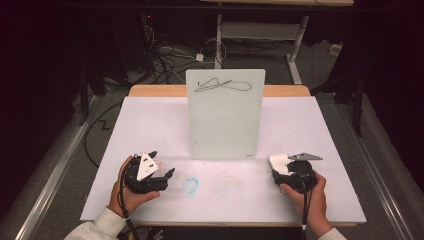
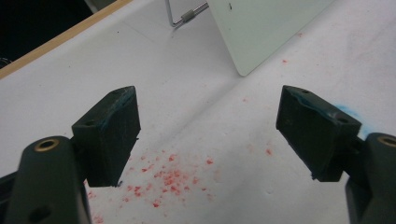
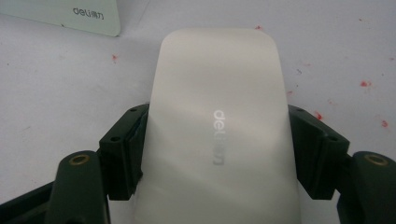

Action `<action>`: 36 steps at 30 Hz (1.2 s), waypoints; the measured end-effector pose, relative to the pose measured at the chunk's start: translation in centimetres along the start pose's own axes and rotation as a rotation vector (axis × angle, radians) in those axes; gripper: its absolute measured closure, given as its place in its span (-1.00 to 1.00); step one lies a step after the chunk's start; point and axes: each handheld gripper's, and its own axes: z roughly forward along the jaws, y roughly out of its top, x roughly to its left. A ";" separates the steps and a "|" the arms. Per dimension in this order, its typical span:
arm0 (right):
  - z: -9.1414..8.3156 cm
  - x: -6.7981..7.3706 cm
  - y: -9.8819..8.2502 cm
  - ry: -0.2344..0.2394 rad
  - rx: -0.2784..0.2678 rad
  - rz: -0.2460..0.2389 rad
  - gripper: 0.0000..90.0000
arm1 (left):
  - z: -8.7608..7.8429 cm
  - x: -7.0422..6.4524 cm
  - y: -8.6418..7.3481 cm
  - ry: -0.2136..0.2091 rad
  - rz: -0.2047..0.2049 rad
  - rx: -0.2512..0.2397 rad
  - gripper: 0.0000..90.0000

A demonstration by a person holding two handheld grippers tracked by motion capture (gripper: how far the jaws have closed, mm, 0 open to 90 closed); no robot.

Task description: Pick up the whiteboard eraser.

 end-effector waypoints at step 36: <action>-0.2 -0.3 3.8 -0.014 -0.273 -0.199 -0.31 | 0.2 0.6 -0.3 0.014 -0.007 -0.001 -0.53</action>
